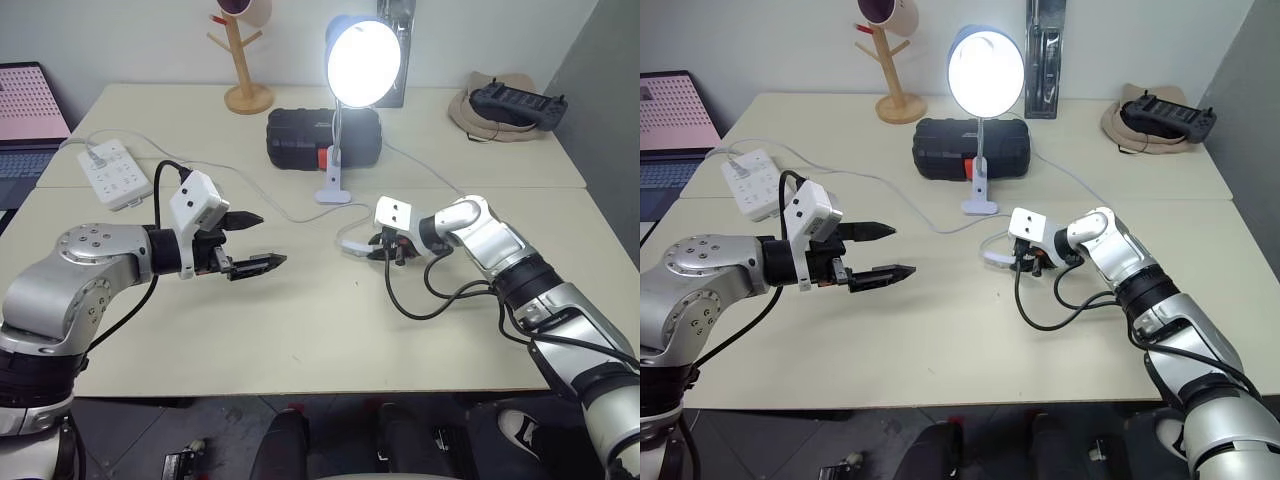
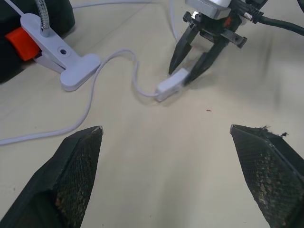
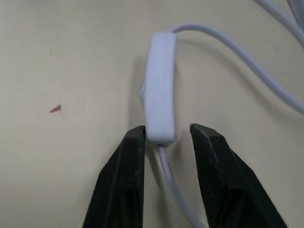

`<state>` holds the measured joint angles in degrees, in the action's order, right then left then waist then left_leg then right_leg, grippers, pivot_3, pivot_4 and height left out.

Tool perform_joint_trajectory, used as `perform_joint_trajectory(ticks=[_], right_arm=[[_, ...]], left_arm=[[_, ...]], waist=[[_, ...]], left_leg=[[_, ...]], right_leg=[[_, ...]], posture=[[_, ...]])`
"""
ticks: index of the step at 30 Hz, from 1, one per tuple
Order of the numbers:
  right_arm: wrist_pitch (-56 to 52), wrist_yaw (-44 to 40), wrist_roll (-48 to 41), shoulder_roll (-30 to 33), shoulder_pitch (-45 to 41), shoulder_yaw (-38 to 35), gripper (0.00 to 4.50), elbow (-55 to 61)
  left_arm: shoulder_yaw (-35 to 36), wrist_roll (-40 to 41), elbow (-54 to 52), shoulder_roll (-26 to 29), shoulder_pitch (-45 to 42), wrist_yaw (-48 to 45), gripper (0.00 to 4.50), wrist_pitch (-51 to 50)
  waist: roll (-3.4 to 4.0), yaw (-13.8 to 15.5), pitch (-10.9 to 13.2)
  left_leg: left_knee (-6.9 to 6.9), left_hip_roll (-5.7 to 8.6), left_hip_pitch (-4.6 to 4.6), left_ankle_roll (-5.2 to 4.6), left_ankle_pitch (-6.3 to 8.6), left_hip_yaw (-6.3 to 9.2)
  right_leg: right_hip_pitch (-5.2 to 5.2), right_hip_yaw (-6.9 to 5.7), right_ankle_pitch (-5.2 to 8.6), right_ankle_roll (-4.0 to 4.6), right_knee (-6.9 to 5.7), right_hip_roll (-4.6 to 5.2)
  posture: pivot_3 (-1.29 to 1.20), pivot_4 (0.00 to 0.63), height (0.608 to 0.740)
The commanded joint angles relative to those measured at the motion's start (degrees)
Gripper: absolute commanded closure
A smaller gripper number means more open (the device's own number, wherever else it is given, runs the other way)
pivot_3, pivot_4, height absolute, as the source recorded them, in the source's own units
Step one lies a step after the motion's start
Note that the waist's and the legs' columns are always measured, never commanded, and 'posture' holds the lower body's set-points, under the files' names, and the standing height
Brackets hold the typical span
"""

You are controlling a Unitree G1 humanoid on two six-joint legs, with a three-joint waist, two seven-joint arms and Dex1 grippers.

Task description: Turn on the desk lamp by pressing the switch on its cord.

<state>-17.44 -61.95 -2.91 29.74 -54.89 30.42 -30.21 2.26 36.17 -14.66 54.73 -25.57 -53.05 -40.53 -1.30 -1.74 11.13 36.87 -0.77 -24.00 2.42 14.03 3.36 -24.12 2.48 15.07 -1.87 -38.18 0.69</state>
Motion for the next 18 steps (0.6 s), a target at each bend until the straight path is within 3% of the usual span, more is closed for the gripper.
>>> perform_joint_trajectory(ticks=[1, 9, 14, 18], right_arm=[[-1.41, -2.72, -1.16, 3.04, 0.94, -5.02, 2.08, 5.95], [-16.76, -5.22, -9.58, 9.35, 8.76, -15.13, 0.06, 27.86], [-29.59, 3.74, -15.14, 12.11, 18.7, -29.33, 0.02, 39.7], [-32.26, 5.72, -18.6, 14.38, 26.81, -36.58, 0.02, 48.3]], left_arm=[[1.23, -2.08, 1.83, 0.27, -1.76, -1.37, 0.0, 2.28], [-0.6, -5.16, 8.57, 0.64, -5.41, -7.2, 0.0, 4.49], [-2.78, -10.8, 16.03, 2.21, -7.98, -12.27, 0.0, 10.59], [-2.37, -12.54, 18.89, 3.11, -8.32, -15.31, 0.0, 12.67]], waist=[[0.01, -0.01, 0.0], [0.0, -0.03, 0.0], [-0.02, 0.2, -0.01], [-0.02, 0.09, -0.01]], left_leg=[[0.02, 0.0, 0.01, 0.0, 0.0, 0.0], [0.12, 0.0, 0.12, -0.02, 0.0, 0.07], [0.19, 0.03, 0.17, -0.02, -0.01, 0.11], [0.2, 0.04, 0.2, -0.02, -0.01, 0.1]], right_leg=[[0.0, 0.0, 0.0, 0.0, -0.03, 0.0], [-0.01, -0.01, 0.02, 0.02, -0.46, -0.06], [0.02, -0.03, 0.02, 0.02, -0.65, -0.07], [0.02, -0.01, 0.03, 0.01, -0.69, -0.07]], posture=[[0.0, 0.15, 0.74], [0.0, 0.15, 0.74], [0.0, 0.15, 0.74], [0.0, 0.15, 0.74]])
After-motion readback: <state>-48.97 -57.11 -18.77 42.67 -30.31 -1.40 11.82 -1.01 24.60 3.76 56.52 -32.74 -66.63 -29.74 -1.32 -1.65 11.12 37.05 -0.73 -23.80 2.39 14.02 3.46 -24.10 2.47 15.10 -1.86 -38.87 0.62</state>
